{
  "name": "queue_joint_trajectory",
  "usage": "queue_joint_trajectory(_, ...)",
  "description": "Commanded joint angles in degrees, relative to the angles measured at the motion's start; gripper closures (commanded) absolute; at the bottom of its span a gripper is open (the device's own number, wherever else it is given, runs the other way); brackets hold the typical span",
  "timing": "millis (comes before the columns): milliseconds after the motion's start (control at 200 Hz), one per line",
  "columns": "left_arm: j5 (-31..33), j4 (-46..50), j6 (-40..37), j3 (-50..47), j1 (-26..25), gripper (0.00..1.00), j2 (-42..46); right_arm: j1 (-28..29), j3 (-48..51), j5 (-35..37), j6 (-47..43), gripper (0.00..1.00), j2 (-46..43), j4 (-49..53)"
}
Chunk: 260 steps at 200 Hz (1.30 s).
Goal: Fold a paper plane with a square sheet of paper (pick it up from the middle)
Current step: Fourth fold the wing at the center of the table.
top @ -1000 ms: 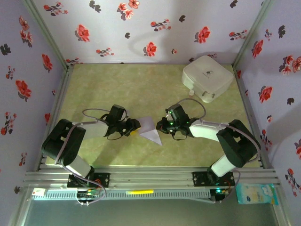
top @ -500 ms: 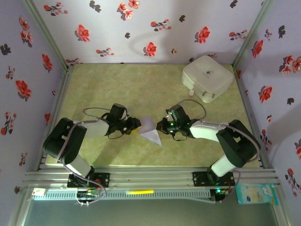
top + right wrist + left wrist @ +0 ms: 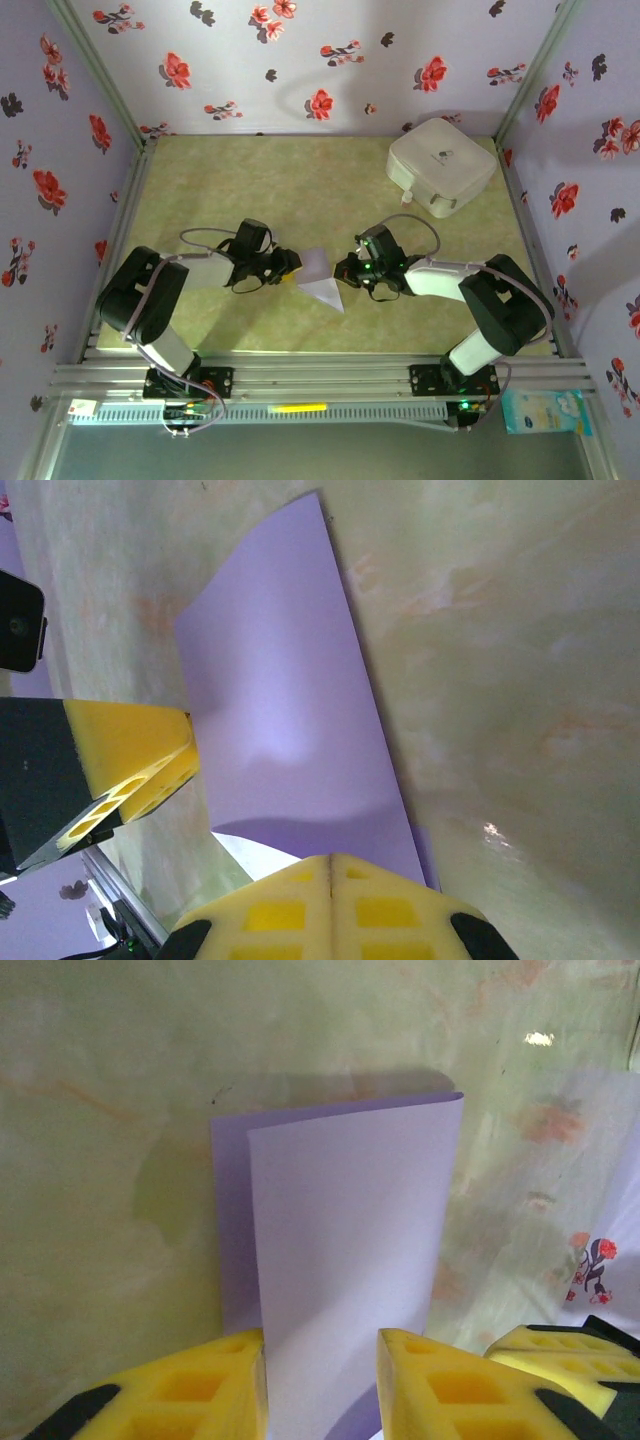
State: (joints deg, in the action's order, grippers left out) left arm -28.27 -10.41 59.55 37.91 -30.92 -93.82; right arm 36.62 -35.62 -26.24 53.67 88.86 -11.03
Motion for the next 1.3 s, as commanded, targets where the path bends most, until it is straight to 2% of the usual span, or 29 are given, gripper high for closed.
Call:
queue_joint_trajectory(0,-1.3,-1.2,0.6,1.4,-0.5,0.71,-0.5,-0.7,0.6,-0.7,0.7,0.97,-0.8,-1.2)
queue_joint_trajectory(185,-1.4,-1.5,0.8,1.3,-0.5,0.79,0.3,-0.7,0.2,0.6,0.3,0.86,-1.4,0.7)
queue_joint_trajectory(310,-2.1,-2.0,1.0,1.9,-0.8,0.78,1.1,-0.6,-0.7,6.4,-2.2,0.71,-4.3,7.4)
queue_joint_trajectory(410,-2.8,-2.1,1.1,2.5,-1.2,0.76,1.4,-0.3,-0.8,12.4,-4.2,0.65,-7.8,12.7)
queue_joint_trajectory(530,-3.4,-3.6,2.2,2.6,-1.7,0.75,1.3,1.1,0.8,16.6,-6.5,0.61,-12.2,13.7)
queue_joint_trajectory(765,-3.5,-6.7,5.1,1.7,-3.4,0.74,1.5,10.3,3.7,29.4,-13.0,0.57,-18.1,13.9)
queue_joint_trajectory(1030,-2.9,-8.3,6.5,-0.2,-3.9,0.70,2.7,17.5,6.1,38.7,-16.2,0.56,-20.0,12.7)
queue_joint_trajectory(1125,-2.9,-8.6,6.8,-0.5,-4.1,0.69,2.6,17.8,6.4,40.5,-15.7,0.56,-20.2,12.9)
queue_joint_trajectory(1295,-2.8,-11.6,9.0,-1.5,-4.8,0.69,2.5,18.8,7.8,39.4,-17.8,0.56,-20.5,9.8)
